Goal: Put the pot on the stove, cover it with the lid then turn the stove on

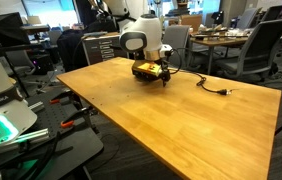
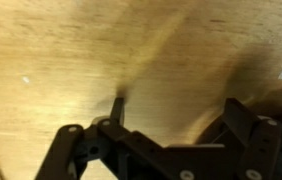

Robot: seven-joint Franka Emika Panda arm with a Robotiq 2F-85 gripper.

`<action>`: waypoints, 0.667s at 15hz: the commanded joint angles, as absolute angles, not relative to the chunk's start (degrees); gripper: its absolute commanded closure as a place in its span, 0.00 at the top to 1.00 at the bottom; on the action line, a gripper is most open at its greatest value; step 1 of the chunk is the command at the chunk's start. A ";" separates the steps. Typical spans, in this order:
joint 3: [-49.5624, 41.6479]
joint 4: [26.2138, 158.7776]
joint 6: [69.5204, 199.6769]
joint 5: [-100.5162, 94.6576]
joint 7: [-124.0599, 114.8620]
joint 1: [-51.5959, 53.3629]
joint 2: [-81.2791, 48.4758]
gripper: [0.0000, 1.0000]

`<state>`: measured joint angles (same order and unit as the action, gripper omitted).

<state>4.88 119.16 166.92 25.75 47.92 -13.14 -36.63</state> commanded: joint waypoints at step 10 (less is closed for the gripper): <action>20.53 125.06 172.56 8.63 43.54 -33.94 -35.93 1.00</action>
